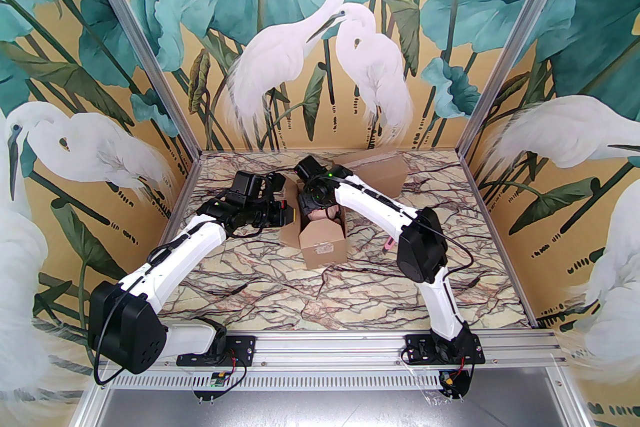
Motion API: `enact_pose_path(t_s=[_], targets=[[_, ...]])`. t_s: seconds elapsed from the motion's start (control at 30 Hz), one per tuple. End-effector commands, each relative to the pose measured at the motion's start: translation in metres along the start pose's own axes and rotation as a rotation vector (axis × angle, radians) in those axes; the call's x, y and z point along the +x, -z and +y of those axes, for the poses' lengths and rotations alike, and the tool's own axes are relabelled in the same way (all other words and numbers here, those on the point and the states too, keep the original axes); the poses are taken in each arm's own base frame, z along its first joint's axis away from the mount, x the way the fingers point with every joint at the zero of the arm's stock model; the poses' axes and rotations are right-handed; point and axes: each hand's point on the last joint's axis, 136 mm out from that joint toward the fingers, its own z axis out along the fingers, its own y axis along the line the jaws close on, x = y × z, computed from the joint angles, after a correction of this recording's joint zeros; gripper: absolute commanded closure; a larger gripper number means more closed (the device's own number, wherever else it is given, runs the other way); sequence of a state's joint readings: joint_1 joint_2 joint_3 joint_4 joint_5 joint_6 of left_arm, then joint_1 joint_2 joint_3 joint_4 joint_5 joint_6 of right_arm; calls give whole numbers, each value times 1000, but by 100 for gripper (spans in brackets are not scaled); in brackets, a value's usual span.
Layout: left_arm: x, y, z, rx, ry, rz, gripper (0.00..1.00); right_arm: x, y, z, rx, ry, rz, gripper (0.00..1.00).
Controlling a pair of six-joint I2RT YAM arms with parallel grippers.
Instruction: Unpack the express box
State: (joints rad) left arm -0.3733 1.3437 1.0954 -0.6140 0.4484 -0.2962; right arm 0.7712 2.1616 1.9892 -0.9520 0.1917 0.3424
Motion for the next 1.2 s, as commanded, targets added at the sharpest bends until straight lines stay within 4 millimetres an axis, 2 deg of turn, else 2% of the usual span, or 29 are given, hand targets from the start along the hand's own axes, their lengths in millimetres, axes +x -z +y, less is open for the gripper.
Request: enact_pose_path(t_s=[0.0,0.2,0.33,0.4,0.5,0.57,0.63,0.7,0.9,1.0,1.17], targets=[[4,1,1,-28,-23,23,100,50,-52,-4,7,-1,180,21],[3,2,-1,-29,-28,20,100,76,-68,1,-19,-6,267,23],[3,0,-2,-30,-31,23,100,85,-81,5,-32,-3,311,32],[3,1,-2,-36,-32,23,100,89,-85,8,-45,1,329,43],[2,3,0,-49,-34,16,100,92,-86,9,-53,10,333,69],[1,5,1,-57,-35,10,100,89,-81,9,-58,14,321,85],[0,7,0,-60,-35,-1,100,77,-66,8,-64,11,268,92],[-1,9,0,-65,-36,-14,100,55,-43,7,-76,8,178,97],[0,9,5,-90,-32,-13,100,-9,39,14,-181,-3,-114,100],[3,7,11,-115,-22,5,100,-26,72,21,-250,-8,-206,100],[4,7,16,-147,-5,20,100,-42,118,30,-362,9,-338,100]])
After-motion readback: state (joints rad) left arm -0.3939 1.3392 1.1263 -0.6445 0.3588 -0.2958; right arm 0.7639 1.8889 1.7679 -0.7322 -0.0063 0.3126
